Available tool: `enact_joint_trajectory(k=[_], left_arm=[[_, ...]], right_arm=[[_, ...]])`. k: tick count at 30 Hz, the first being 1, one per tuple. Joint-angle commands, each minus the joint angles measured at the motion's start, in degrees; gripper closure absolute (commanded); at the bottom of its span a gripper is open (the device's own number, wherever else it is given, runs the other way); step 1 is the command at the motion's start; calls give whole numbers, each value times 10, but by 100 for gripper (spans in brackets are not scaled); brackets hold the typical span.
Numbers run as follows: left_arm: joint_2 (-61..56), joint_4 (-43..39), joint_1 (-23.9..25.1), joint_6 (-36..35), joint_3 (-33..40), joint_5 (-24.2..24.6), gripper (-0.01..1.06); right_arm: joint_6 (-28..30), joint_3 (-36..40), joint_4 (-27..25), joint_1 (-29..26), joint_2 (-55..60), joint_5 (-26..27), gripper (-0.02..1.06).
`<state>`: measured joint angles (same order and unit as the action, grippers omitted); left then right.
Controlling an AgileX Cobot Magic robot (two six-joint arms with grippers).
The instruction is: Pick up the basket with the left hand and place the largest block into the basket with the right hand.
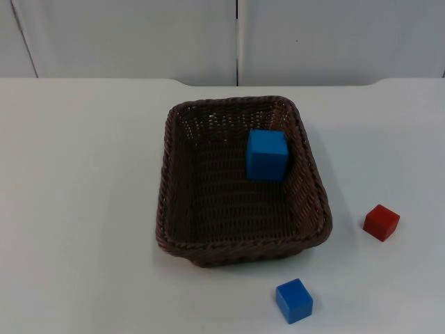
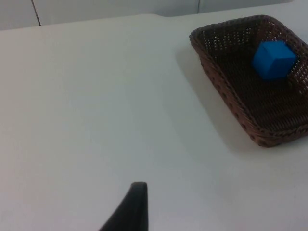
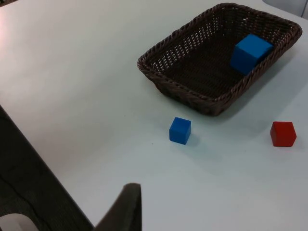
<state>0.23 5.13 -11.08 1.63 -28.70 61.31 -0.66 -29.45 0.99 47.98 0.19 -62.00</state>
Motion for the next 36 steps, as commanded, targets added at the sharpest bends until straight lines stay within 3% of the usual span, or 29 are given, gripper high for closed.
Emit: enact_joint_trajectory(k=[1, 11, 26, 36], left_arm=[[-2, -1, -3, -2, 3, 1, 0], [-2, -1, 1, -2, 3, 1, 0], [-2, -1, 116, -2, 3, 1, 0], [-2, -1, 125, -2, 3, 1, 0]], right_arm=[[1, 0, -2, 0, -2, 1, -1], [1, 0, -2, 0, -2, 1, -1], [1, 0, -2, 0, -2, 1, -1], [1, 0, -1, -29, -2, 1, -1]])
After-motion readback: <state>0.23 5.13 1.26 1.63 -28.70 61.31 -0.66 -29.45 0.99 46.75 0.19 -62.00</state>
